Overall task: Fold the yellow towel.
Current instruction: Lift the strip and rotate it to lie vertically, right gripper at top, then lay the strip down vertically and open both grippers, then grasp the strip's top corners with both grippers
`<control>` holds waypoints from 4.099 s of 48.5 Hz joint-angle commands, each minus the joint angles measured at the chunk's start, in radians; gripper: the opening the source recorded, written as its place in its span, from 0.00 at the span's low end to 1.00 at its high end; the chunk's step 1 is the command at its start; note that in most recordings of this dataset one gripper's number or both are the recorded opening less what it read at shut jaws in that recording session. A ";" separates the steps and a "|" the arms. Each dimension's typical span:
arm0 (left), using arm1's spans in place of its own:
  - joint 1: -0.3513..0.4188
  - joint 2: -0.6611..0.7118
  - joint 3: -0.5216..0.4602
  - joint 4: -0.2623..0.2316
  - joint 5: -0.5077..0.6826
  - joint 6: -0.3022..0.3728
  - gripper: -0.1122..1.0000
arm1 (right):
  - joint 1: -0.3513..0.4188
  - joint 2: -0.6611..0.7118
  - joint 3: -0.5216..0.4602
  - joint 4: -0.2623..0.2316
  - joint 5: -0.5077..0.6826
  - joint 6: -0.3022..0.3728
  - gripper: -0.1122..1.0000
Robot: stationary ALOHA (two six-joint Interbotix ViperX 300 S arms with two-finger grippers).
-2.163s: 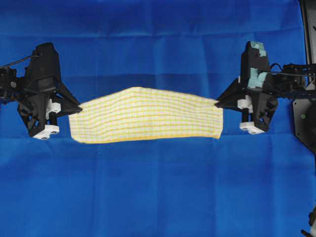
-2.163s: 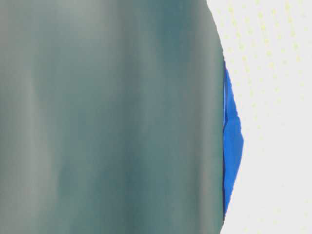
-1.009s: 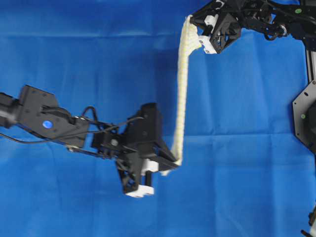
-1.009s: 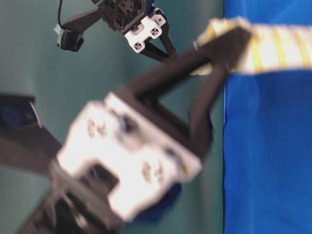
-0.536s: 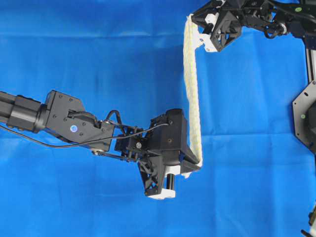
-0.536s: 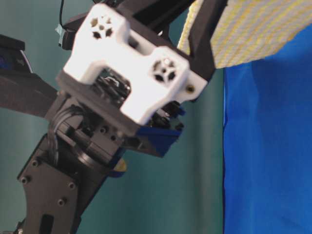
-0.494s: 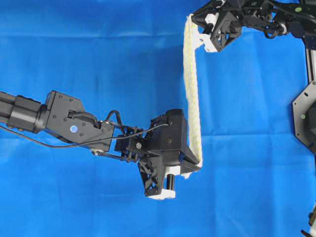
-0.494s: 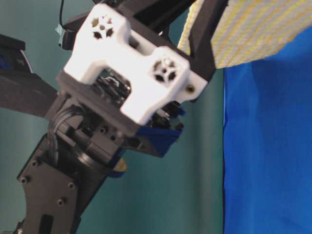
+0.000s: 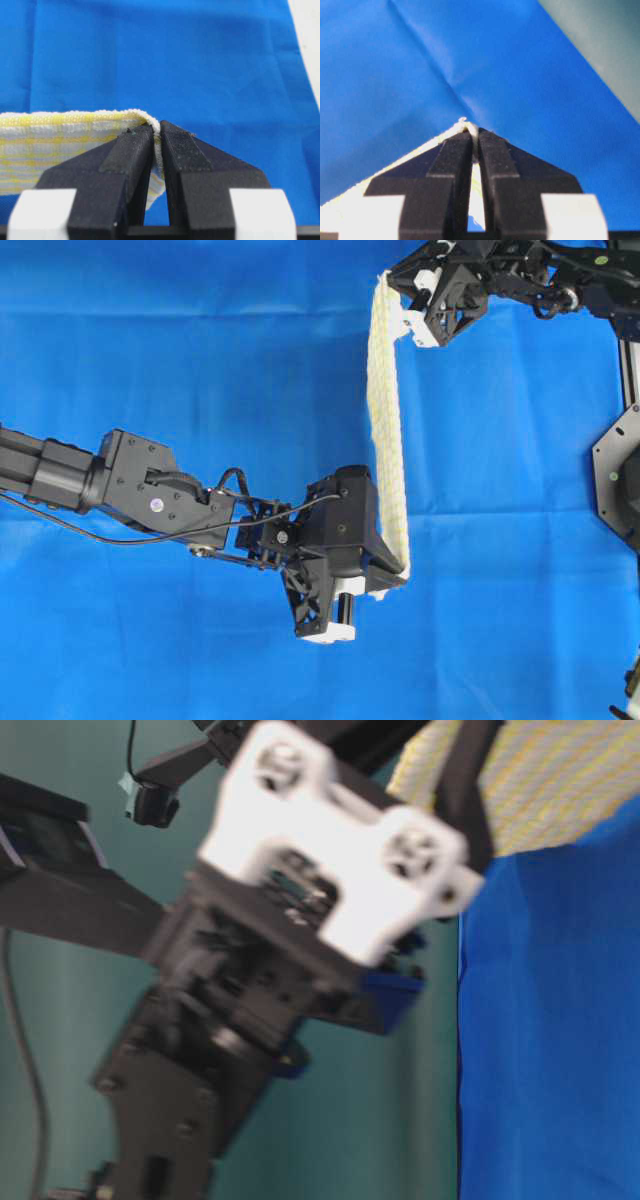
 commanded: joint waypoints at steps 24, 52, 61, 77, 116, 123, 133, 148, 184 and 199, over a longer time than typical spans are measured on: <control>-0.034 -0.060 0.183 -0.002 -0.167 0.011 0.14 | 0.058 0.137 -0.126 -0.003 -0.021 -0.002 0.12; -0.075 -0.135 0.324 -0.005 -0.175 0.005 0.14 | 0.132 0.268 -0.239 -0.003 -0.025 -0.002 0.12; -0.069 -0.135 0.333 -0.005 -0.169 0.005 0.16 | 0.133 0.278 -0.241 -0.003 -0.025 -0.002 0.12; -0.066 -0.152 0.354 -0.005 -0.138 0.006 0.62 | 0.140 0.282 -0.239 -0.003 -0.034 -0.005 0.35; 0.161 -0.666 0.678 -0.003 0.012 0.014 0.74 | 0.225 -0.144 0.107 0.003 -0.178 0.009 0.74; 0.193 -0.672 0.703 -0.003 -0.072 0.025 0.78 | 0.305 -0.193 0.161 0.003 -0.210 0.009 0.74; 0.241 -0.624 0.696 -0.003 -0.101 0.032 0.84 | 0.327 -0.193 0.169 0.000 -0.210 0.005 0.74; 0.342 -0.554 0.663 0.002 -0.121 0.040 0.85 | 0.233 -0.146 0.147 0.000 -0.209 0.005 0.76; 0.623 -0.130 0.506 -0.002 -0.333 0.138 0.91 | 0.069 0.276 -0.048 0.014 -0.207 0.011 0.80; 0.661 -0.002 0.445 -0.005 -0.345 0.124 0.90 | 0.067 0.357 -0.075 0.066 -0.193 0.014 0.80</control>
